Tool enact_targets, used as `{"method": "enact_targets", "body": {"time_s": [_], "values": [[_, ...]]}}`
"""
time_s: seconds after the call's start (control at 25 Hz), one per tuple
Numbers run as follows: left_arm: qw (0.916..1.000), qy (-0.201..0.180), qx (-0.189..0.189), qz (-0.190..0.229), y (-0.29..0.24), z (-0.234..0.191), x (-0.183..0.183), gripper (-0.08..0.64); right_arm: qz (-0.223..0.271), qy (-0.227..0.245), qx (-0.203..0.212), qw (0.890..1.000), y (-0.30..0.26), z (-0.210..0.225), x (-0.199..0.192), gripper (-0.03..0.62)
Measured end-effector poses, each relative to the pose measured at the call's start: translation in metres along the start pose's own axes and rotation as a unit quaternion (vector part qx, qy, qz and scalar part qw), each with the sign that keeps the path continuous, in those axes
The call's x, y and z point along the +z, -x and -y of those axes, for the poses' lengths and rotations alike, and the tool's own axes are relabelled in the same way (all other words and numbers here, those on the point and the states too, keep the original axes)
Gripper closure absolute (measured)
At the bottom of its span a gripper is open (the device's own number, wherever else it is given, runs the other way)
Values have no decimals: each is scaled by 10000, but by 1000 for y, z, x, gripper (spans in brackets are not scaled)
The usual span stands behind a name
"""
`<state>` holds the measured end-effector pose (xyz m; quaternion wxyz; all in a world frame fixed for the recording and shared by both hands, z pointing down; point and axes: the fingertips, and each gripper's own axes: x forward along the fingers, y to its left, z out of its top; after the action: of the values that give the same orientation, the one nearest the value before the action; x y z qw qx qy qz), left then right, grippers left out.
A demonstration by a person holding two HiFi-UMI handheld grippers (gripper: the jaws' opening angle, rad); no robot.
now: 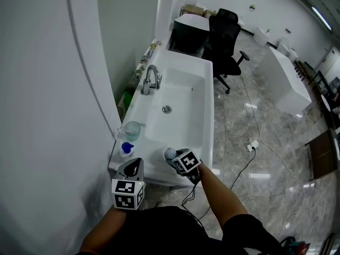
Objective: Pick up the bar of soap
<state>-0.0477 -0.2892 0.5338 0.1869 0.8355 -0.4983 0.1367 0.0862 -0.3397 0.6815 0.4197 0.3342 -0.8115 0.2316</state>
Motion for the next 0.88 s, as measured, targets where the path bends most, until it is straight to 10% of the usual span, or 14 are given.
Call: {"method": "enact_targets", "body": {"time_s": [0.36,0.88], "values": [[9999,-54,-130,58,-4,11,6,557,145,306,-791,9963,8,1,0,330],[9992,-59,-388,-28,-13,31,4,557,1704,-472,-1317,9754,85,-6,29,330]]}}
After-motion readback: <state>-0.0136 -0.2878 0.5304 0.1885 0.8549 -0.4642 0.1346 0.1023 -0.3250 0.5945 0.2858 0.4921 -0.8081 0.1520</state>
